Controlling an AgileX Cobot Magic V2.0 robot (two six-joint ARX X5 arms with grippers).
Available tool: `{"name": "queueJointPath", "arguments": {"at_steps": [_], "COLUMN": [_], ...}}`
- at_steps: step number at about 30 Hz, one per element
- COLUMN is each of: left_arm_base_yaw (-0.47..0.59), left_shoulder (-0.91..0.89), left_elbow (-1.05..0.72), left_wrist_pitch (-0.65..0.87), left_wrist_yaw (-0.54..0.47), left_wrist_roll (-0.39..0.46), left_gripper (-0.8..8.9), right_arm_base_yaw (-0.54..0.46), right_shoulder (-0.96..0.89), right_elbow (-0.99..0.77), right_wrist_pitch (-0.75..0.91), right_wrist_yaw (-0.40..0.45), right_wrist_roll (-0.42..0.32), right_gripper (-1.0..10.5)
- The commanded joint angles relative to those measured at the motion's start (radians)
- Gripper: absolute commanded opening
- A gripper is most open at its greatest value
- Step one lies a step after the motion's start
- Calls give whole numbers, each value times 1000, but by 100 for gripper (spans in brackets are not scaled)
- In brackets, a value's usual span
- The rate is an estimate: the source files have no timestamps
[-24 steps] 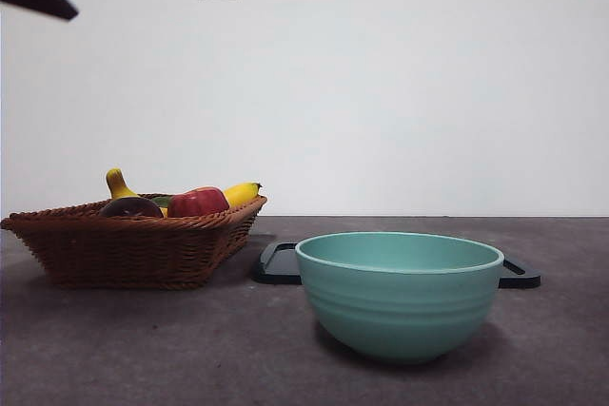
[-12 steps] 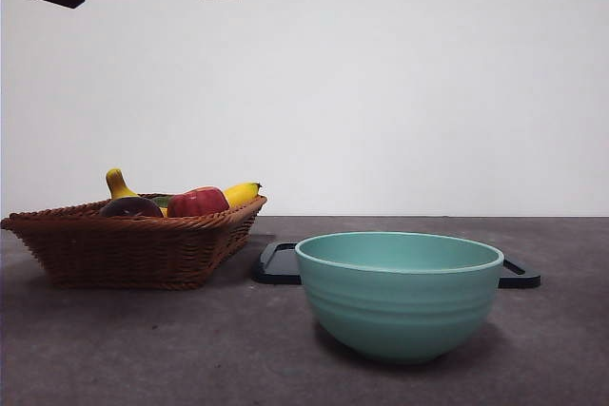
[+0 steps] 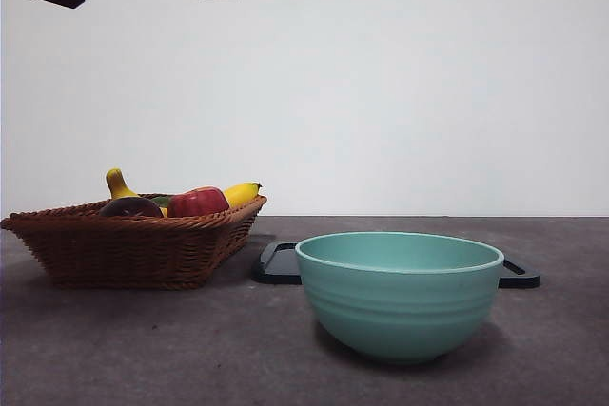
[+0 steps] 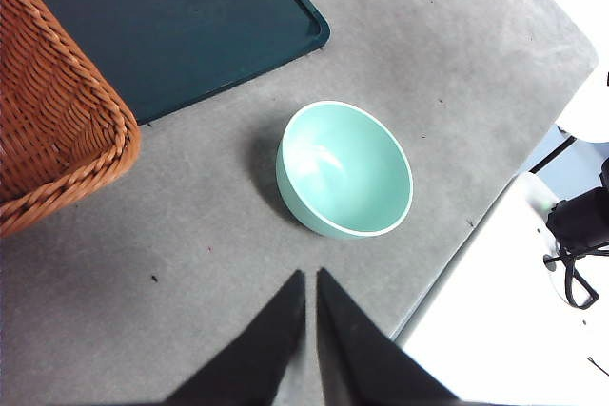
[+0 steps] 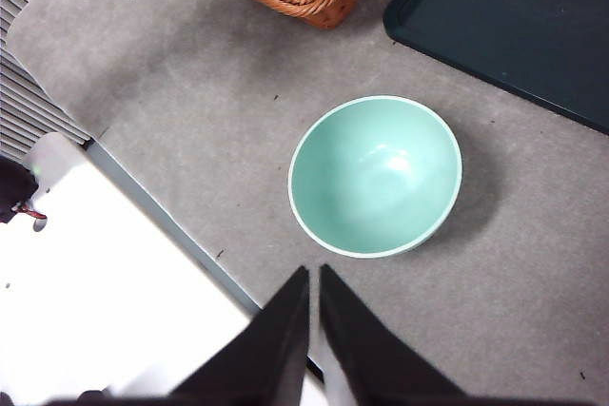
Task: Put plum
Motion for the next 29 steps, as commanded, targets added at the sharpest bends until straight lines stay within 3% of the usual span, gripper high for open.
{"name": "queueJointPath", "arguments": {"at_steps": [1, 3, 5, 7, 15, 22, 29], "left_arm_base_yaw": [-4, -4, 6, 33, 237, 372, 414], "left_shoulder": [5, -5, -29, -61, -255, -463, -629], "left_elbow": [17, 17, 17, 17, -22, -216, -463], "left_wrist_pitch": [12, 9, 25, 86, 418, 653, 748], "left_wrist_yaw": [7, 7, 0, -24, -262, -447, -495], "left_wrist_roll": [17, 18, 93, 113, 119, 128, 127], "left_gripper": [16, 15, 16, 16, 16, 16, 16], "right_arm_base_yaw": [10, 10, 10, 10, 10, 10, 10], "right_shoulder": [5, 5, 5, 5, 5, 5, 5], "right_elbow": [18, 18, 18, 18, 18, 18, 18], "right_wrist_pitch": [10, 10, 10, 11, 11, 11, 11], "right_wrist_yaw": [3, 3, 3, 3, 3, 3, 4], "right_wrist_roll": [-3, -3, -3, -3, -3, -3, -3], "right_gripper": [8, 8, 8, 8, 8, 8, 8]}}
